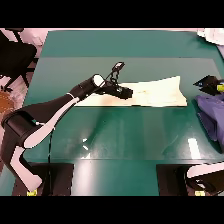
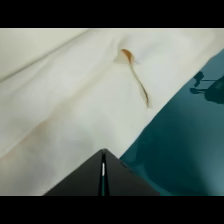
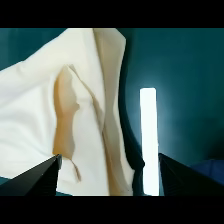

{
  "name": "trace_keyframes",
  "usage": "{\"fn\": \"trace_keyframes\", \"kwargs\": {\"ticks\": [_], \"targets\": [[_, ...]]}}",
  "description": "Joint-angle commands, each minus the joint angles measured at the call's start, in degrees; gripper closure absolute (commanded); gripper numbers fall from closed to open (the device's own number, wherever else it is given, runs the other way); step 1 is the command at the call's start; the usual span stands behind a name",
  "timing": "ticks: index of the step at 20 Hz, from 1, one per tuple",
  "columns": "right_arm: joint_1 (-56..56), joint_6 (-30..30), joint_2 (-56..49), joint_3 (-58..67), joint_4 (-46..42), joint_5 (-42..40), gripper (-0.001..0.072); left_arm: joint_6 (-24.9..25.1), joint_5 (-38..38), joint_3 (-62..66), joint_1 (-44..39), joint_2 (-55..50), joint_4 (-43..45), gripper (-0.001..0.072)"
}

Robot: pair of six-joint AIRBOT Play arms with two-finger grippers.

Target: Fold the shirts.

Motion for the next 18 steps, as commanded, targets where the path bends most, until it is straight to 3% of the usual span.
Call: {"fn": "trace_keyframes", "kwargs": {"ticks": [1,6,9,18], "targets": [[0.1,-2.3,-2.6,0.0,-1.0,1.6,0.0011,-6.2,0.4,0.9,-0.3,-0.5,8.9,0.0687],[1.5,-4.0,-5.7,0.1,-0.9,3.0,0.0011,-9.5,-6.5,0.9,-0.3,-0.5,13.3,0.0687],[4.1,-4.0,-8.2,3.9,-1.6,3.0,0.0010,-13.3,-5.8,0.9,-0.3,-0.5,18.8,0.0687],[8.8,-4.0,-13.7,12.1,-4.4,3.0,-0.0001,-13.5,-4.2,0.9,-0.3,-0.6,20.2,0.0687]]}}
